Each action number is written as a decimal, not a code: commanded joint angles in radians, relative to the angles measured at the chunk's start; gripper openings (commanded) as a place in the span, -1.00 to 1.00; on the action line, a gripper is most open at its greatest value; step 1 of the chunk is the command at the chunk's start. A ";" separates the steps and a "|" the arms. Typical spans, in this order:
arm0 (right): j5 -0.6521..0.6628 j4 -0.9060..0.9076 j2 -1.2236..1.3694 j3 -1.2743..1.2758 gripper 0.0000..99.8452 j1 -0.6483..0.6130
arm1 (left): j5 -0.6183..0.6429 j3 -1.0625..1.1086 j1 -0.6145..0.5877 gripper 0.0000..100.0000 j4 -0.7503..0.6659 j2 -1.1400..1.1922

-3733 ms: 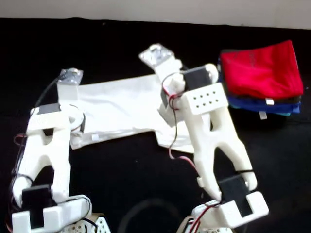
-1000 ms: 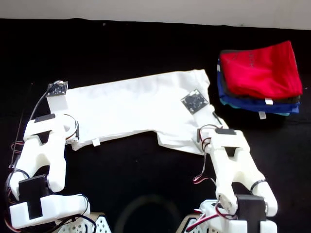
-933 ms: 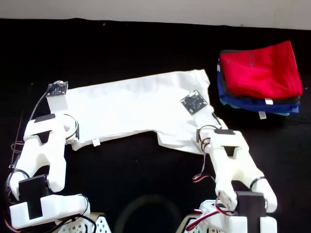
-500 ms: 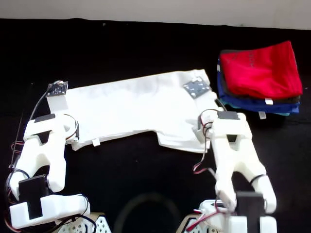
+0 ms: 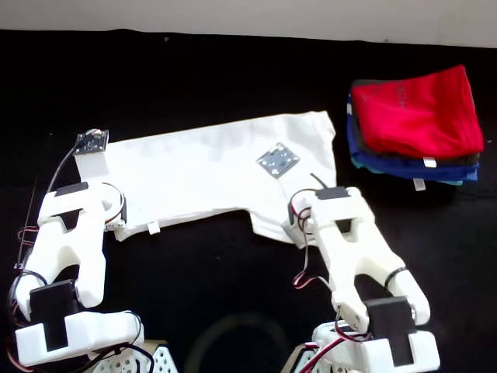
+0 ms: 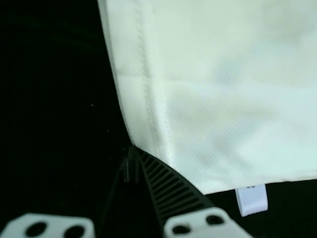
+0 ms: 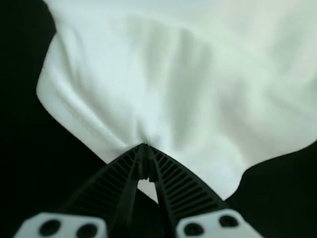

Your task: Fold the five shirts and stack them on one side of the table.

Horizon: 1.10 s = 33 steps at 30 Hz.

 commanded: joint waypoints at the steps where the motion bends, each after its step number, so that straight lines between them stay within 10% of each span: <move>1: -0.014 0.056 -0.019 -0.007 -0.99 -0.022 | 0.006 0.001 -0.016 -0.98 -0.012 -0.007; 9: -0.012 0.077 -0.188 -0.088 -0.96 0.013 | 0.006 0.001 -0.016 -0.98 -0.012 -0.007; 15: 0.069 0.314 -0.202 -0.088 -0.50 -0.070 | 0.006 0.001 -0.016 -0.98 -0.012 -0.007; 33: 0.187 0.220 0.269 -0.234 -0.58 -0.093 | 0.006 0.001 -0.018 -0.98 -0.012 -0.007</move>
